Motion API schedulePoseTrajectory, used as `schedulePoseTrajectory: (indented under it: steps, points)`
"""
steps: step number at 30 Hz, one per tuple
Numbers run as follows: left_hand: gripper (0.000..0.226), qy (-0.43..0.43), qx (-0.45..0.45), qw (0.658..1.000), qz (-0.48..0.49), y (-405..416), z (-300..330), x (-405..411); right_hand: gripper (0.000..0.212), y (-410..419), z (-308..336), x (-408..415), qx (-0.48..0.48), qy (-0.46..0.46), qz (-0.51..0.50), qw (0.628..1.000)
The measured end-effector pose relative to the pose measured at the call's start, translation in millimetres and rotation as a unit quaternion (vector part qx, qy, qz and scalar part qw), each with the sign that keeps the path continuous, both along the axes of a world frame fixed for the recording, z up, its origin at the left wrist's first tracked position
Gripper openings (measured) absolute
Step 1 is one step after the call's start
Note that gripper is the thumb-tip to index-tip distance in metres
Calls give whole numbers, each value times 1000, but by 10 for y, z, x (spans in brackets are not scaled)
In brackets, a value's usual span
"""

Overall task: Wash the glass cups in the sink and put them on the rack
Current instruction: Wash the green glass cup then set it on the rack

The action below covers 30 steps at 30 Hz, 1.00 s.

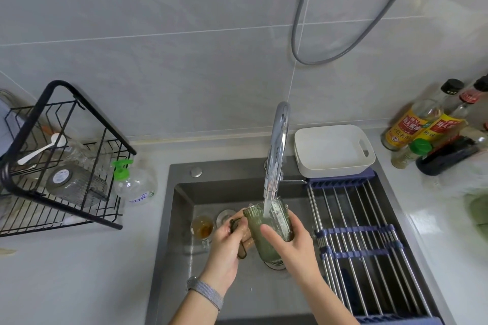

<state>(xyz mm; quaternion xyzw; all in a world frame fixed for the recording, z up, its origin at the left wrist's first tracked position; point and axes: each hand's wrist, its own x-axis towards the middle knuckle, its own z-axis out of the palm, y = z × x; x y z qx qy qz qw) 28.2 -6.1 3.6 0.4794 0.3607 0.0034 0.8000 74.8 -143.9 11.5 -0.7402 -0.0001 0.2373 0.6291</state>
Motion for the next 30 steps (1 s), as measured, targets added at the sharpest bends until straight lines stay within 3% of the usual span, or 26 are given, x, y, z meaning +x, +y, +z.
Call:
schedulePoseTrajectory:
  steps: [4,7,8,10,13,15,17,19,20,24,27,30]
  points:
    - [28,-4,-7,1000,12,10,46,8,37,-23,45,14,55,15,-16,998]
    - [28,-21,-9,999,26,67,64,-8,66,-120,-22,40,140,83,-38,986]
    - [29,-29,2,999,26,77,70,-13,67,-135,-24,40,149,83,-29,985]
    - [35,-35,87,996,4,50,96,-23,66,-112,-41,11,134,68,3,989]
    - [39,-60,198,977,-60,-133,183,-20,93,-19,-75,-51,133,88,-7,987]
    - [36,-71,188,976,-86,-257,263,-8,80,0,-26,-33,128,99,-56,985]
    - [38,-75,108,987,-94,-262,305,9,53,-36,17,31,120,125,-66,983]
    - [49,-55,10,996,-67,-200,261,33,47,-68,38,74,130,153,-43,979]
    - [54,-40,5,997,-71,-170,227,50,49,-76,42,76,136,167,-27,976]
    - [90,45,102,974,-195,-216,245,74,61,-36,6,42,108,190,-13,976]
    - [106,-3,117,972,-202,-228,274,75,66,-9,-54,22,50,191,-38,980]
    - [85,25,157,976,-148,-173,171,114,61,-22,-124,12,19,176,-54,983]
